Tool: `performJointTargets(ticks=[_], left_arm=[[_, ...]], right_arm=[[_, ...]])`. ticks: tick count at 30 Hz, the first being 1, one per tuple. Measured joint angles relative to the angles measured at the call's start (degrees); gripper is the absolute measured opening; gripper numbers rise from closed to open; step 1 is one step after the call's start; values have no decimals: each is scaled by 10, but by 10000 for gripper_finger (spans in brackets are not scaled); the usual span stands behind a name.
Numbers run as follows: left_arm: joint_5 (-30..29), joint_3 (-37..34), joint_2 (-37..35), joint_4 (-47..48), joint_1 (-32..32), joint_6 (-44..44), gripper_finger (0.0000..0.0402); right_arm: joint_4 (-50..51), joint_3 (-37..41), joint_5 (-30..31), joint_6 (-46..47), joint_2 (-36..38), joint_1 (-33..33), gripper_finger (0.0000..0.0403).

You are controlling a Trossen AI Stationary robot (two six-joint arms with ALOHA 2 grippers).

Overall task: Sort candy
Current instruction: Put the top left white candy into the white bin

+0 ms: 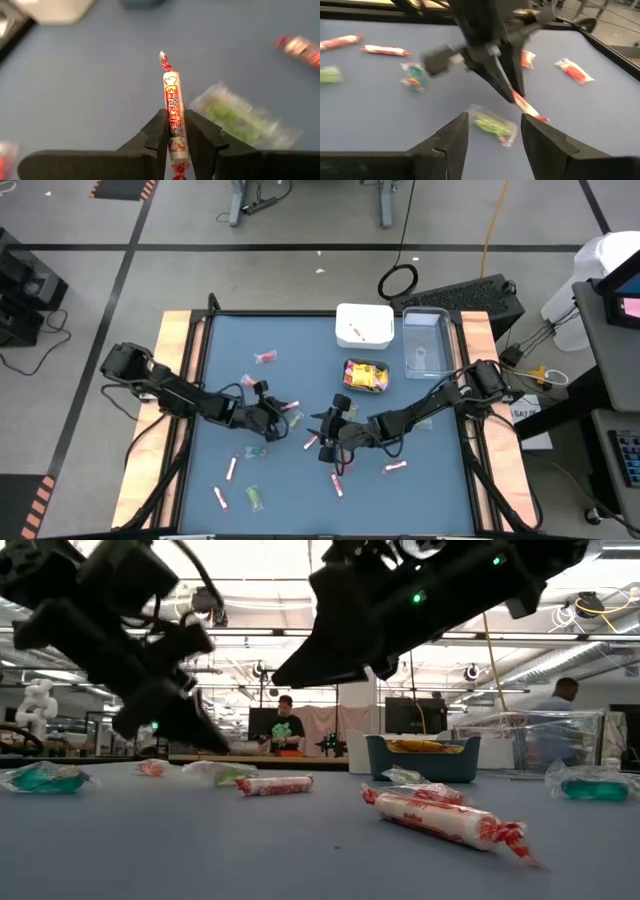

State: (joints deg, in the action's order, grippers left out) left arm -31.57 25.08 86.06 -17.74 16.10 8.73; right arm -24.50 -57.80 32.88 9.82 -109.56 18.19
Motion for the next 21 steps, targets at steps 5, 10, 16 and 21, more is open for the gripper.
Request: performJointTargets(ticks=[5,10,16,21], left_arm=[[1,7,-51,-6,10,-47,52],[23,8,-81,-7,17,-78,58],[44,8,-84,-9,28,-92,59],[45,8,-84,-12,28,-92,60]], right_arm=[[7,-4,4,-32,0,-11,198],[30,-26,3,-73,0,-31,265],[33,-39,-49,-106,0,-64,311],[33,-39,-135,-100,0,-85,290]])
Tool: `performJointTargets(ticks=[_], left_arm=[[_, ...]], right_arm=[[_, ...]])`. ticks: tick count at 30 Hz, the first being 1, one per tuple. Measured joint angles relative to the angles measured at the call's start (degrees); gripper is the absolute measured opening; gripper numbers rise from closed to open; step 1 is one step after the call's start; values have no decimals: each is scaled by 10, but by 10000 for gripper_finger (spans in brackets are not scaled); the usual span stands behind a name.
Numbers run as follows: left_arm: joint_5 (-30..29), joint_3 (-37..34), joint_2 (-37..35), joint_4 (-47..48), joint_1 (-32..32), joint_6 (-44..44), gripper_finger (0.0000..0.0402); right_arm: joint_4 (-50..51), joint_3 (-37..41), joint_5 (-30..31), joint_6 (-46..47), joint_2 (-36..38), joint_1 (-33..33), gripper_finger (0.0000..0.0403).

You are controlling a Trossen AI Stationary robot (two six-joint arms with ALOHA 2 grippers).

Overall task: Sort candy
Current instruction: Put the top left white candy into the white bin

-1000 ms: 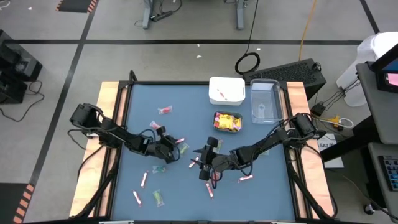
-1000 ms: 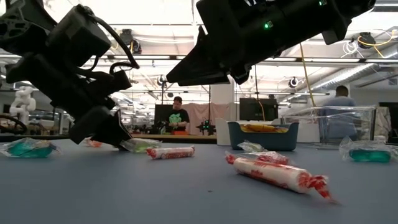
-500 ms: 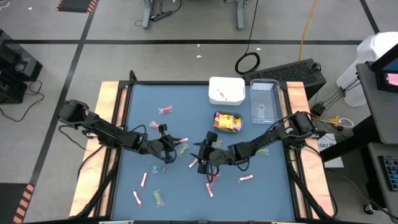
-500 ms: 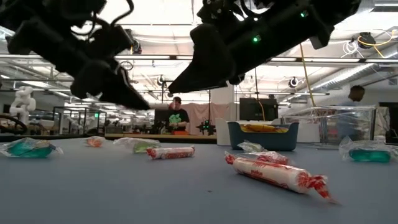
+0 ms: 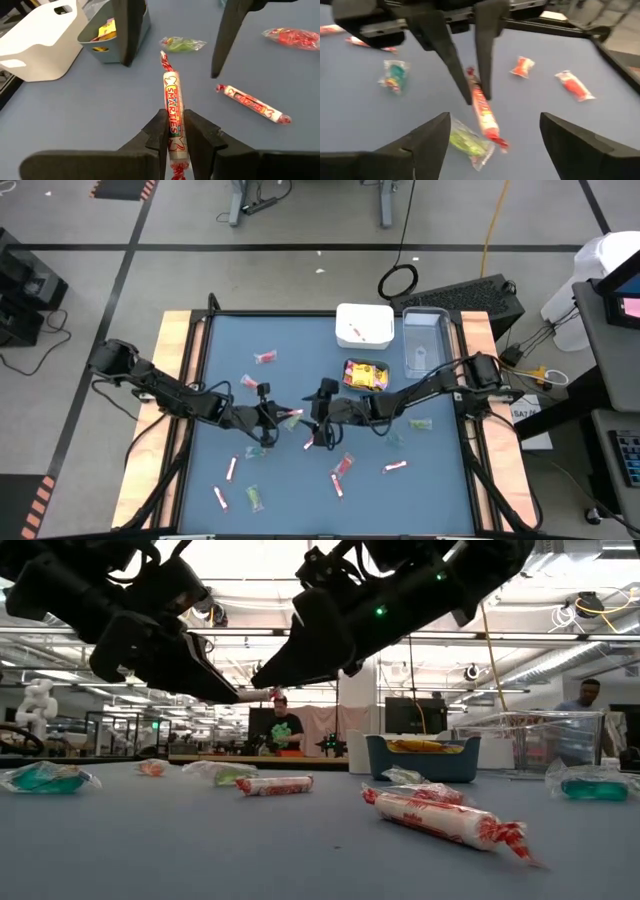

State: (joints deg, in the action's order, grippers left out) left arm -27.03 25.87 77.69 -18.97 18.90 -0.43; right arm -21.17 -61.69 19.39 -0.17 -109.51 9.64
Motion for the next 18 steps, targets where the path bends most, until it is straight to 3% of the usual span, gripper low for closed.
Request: performJointTargets(ticks=[7,18], left_arm=[[0,0,0,-3,0,0,61],[27,0,0,-16,0,1,61]], right_arm=[[-5,0,-44,-5,0,-7,238],[-47,-16,-43,-23,-52,-11,194]])
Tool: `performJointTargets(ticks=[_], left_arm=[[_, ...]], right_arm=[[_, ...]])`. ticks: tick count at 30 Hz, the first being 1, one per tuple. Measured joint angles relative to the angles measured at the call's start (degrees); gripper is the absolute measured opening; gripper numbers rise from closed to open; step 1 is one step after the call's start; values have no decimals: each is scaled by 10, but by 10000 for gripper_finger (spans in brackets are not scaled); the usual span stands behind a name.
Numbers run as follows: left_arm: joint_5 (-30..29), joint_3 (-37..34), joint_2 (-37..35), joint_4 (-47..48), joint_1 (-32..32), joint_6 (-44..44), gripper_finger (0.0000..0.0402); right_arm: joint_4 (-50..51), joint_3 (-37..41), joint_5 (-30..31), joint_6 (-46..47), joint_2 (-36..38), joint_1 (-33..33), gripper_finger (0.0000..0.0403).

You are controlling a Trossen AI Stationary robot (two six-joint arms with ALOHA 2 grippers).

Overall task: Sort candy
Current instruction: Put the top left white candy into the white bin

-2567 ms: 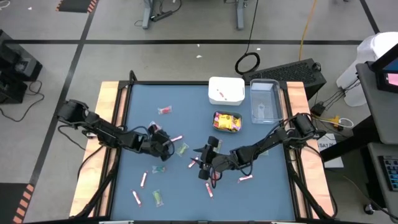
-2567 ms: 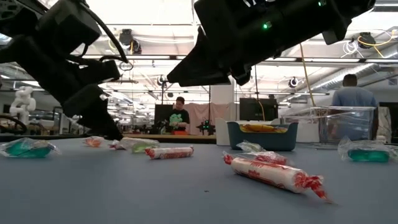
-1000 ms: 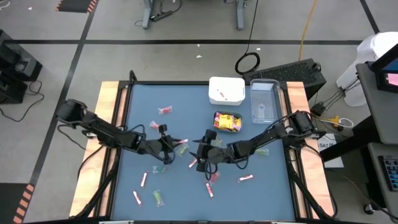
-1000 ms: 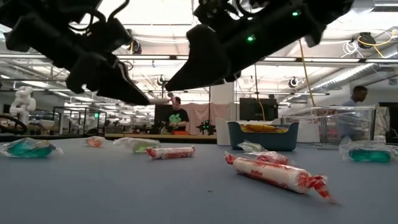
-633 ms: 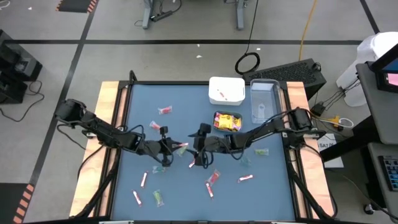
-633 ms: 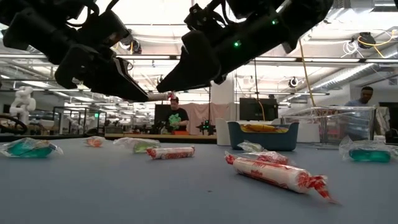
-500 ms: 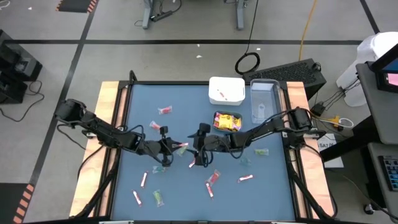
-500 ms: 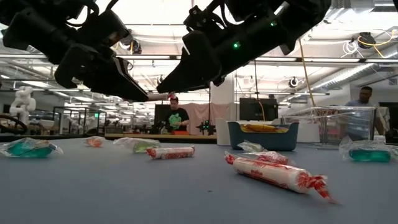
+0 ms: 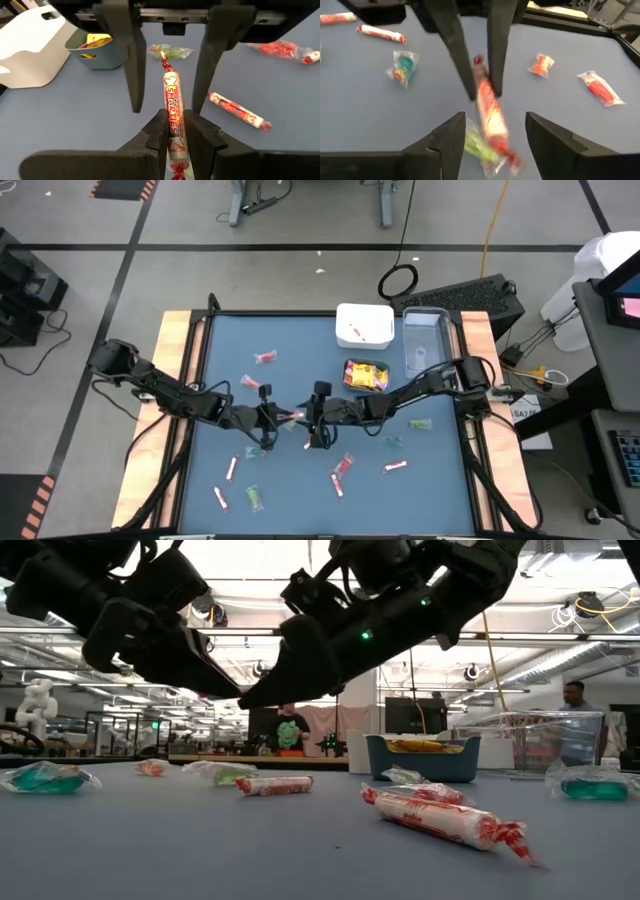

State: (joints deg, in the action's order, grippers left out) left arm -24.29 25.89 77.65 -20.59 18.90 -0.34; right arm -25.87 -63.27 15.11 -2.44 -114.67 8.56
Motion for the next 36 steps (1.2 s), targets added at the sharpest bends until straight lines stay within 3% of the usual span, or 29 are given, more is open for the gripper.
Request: performJointTargets(ticks=[6,18,24,36], left_arm=[[1,0,0,2,0,0,61],[3,0,0,4,0,20,61],[3,0,0,3,0,31,80],[-15,0,-10,0,22,44,203]], right_arm=[[-1,-8,-3,-2,-2,0,156],[12,-8,-6,0,-2,1,24],[30,-9,-5,2,-2,1,35],[89,-8,-4,11,2,4,33]])
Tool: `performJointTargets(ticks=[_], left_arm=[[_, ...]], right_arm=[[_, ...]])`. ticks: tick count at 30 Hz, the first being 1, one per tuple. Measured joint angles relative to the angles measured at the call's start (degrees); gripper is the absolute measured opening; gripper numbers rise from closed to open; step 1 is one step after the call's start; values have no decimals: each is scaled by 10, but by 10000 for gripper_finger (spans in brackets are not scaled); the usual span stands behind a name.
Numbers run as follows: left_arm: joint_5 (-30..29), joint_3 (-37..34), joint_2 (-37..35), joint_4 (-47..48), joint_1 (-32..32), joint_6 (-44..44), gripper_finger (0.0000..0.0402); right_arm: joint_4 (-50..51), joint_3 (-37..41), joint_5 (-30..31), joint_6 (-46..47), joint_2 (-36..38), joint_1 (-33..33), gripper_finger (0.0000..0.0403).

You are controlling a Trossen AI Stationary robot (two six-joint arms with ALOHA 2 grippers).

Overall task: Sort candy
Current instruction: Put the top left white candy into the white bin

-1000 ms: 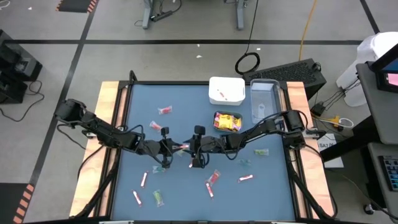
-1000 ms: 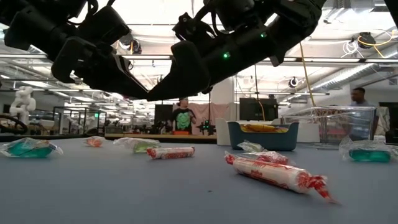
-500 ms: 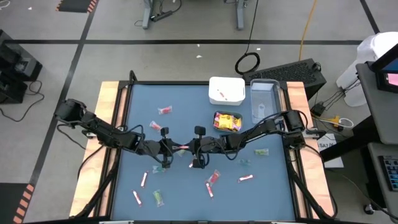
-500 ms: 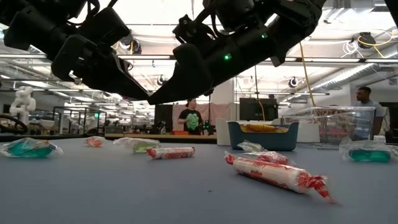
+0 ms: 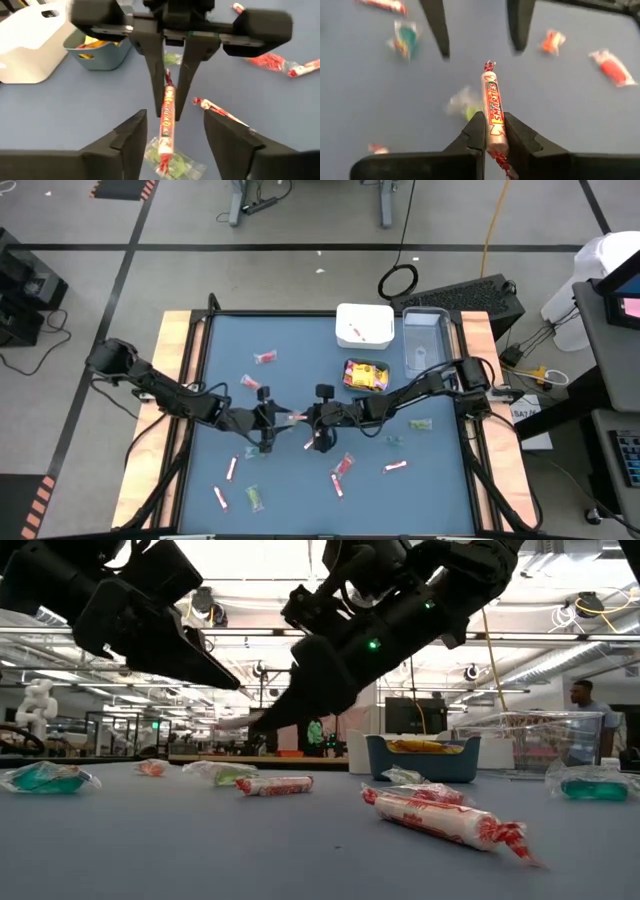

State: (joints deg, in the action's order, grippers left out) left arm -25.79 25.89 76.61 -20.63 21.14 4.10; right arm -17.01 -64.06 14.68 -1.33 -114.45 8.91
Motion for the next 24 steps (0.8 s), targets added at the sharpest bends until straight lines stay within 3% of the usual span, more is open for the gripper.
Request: performJointTargets(ticks=[9,17,20,24], left_arm=[[-6,0,-55,6,33,0,217],[-6,0,-67,8,57,1,217],[-6,0,-67,8,63,3,217],[-6,0,-67,7,65,16,217]], right_arm=[[139,0,4,39,117,37,34],[207,1,36,-17,242,92,39],[207,17,55,-38,281,115,39],[149,70,130,-68,313,147,40]])
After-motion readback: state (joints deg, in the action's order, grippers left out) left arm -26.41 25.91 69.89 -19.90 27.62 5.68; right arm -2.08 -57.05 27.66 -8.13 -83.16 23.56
